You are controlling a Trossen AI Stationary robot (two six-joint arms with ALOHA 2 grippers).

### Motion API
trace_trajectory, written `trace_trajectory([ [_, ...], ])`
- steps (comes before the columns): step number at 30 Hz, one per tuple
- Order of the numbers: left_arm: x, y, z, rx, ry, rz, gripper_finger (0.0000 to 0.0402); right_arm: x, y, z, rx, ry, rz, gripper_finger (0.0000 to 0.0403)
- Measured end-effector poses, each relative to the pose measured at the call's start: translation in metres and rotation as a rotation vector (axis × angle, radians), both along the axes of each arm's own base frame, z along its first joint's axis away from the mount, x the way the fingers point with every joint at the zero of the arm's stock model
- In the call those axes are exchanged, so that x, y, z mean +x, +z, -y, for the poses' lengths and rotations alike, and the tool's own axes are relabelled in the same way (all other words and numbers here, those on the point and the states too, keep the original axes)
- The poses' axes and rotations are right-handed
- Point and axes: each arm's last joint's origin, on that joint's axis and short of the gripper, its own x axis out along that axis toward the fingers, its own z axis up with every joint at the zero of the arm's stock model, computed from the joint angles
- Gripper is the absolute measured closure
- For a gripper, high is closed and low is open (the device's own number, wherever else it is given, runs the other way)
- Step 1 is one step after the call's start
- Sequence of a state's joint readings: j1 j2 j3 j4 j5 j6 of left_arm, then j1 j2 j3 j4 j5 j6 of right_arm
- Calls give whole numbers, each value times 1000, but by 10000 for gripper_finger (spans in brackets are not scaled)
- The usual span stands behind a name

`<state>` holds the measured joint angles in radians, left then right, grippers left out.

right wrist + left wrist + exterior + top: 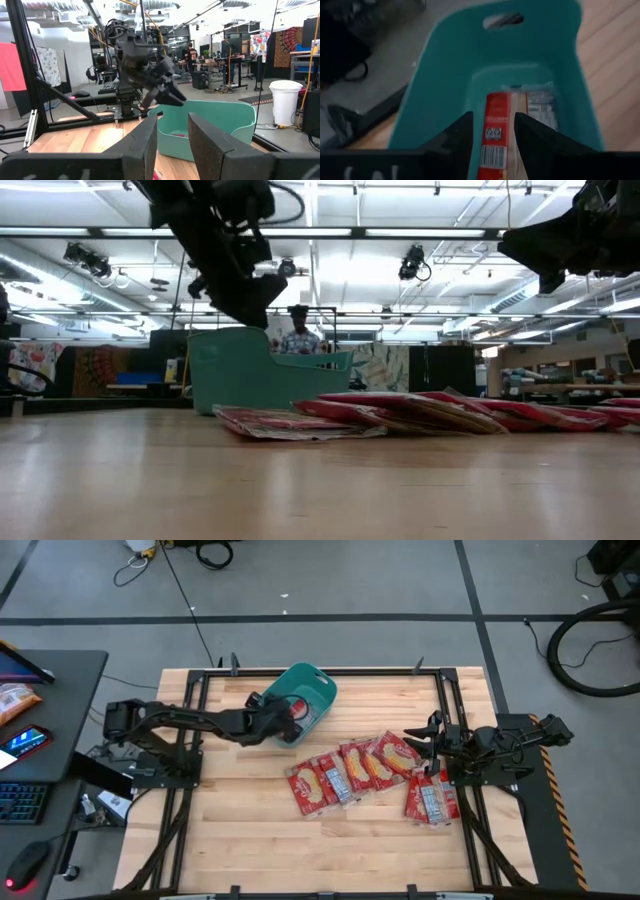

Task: Sort popcorn bags into baskets
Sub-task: Put the red popcorn bag into the green bin

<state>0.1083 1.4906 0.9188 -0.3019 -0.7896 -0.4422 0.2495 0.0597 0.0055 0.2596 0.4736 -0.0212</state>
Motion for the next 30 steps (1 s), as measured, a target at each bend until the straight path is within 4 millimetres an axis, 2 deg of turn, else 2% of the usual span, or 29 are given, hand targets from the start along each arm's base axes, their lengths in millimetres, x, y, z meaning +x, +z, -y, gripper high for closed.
trace_trajectory([
  [4,-2,8,13,74,-49,-20,251,0,0,0,-1,0,0,289],
  [8,-1,7,33,131,-135,-48,251,0,0,0,0,1,1,289],
  [14,3,5,60,212,-326,-75,251,0,0,0,0,1,0,289],
  [17,5,6,72,245,-477,-131,251,0,0,0,0,1,1,289],
  [24,10,-1,83,129,-804,-148,251,0,0,0,0,1,0,289],
  [30,18,-25,93,4,-960,-192,251,0,0,0,0,1,1,289],
])
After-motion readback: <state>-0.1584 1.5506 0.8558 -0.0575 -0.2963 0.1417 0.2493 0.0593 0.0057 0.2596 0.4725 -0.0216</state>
